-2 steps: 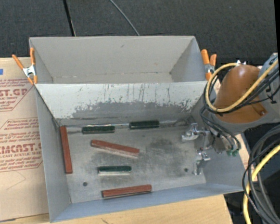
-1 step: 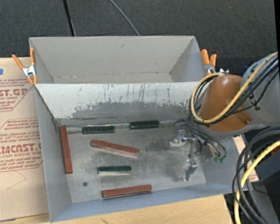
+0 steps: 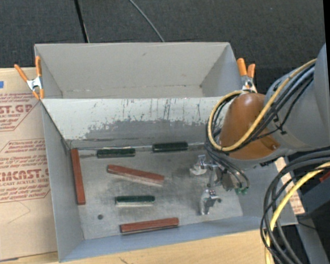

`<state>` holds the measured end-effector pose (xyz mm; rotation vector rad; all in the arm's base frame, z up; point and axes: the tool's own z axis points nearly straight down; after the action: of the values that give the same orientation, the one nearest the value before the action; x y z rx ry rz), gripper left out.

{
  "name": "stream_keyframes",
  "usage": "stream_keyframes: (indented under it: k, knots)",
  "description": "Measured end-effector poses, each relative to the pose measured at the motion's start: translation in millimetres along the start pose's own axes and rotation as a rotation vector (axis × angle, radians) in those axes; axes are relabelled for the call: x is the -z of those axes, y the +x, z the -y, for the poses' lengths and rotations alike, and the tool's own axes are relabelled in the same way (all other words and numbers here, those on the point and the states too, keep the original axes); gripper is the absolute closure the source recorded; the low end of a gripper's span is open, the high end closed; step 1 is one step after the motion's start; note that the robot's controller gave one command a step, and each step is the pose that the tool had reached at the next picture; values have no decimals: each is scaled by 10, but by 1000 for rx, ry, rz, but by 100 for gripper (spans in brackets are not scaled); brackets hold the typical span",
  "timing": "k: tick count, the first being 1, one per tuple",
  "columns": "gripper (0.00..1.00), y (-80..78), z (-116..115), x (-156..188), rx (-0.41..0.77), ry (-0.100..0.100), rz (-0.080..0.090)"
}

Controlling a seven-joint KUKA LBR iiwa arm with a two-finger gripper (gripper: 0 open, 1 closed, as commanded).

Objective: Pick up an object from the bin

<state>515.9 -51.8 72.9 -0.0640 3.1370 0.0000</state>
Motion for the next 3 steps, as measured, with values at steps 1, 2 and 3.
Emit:
stream_keyframes:
  k: [1,2,3]
  knots:
    - [0,-147,-160,154,16,0,-5]
    - [0,-62,-692,160,17,-1,-3]
    - [100,-419,-912,34,31,-2,10]
